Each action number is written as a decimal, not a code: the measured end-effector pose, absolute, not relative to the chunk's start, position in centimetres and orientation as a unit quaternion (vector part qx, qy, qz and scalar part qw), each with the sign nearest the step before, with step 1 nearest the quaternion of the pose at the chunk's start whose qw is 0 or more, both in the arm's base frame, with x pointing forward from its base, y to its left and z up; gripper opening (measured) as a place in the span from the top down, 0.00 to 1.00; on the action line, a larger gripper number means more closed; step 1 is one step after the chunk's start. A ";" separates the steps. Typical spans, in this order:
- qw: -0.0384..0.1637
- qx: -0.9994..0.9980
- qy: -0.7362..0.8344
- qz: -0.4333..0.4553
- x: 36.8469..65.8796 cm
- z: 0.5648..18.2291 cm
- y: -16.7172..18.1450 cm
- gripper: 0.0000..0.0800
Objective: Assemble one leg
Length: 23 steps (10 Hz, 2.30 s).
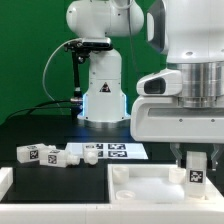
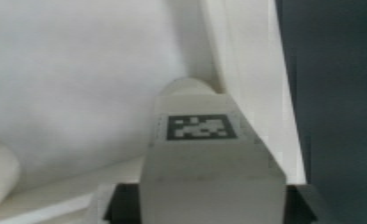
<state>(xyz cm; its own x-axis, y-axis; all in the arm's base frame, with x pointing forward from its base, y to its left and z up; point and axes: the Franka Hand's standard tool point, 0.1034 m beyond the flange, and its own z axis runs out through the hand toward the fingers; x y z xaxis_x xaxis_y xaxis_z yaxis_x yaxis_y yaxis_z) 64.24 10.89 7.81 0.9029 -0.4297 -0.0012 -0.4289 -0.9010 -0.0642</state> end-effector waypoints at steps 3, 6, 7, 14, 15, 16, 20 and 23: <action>0.036 -0.884 0.465 -0.008 64.2 7.8 10.7 0.64; 0.060 -0.782 0.620 -0.003 64.1 7.7 10.5 0.64; 0.064 -0.777 0.626 -0.002 64.1 7.7 10.5 0.64; 0.055 -0.954 0.296 -0.015 63.8 7.7 11.4 0.20; 0.054 -0.962 0.266 -0.017 63.8 7.7 11.4 0.19; 0.047 -0.978 0.201 -0.022 63.9 7.8 11.5 0.19; 0.034 -0.998 0.048 -0.036 63.9 7.8 12.7 0.33; 0.032 -0.983 0.176 -0.032 64.1 7.7 11.7 0.62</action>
Offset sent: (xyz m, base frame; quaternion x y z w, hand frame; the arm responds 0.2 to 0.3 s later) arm 0.0049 0.0140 -0.0103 0.0054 -0.0602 0.3191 0.9458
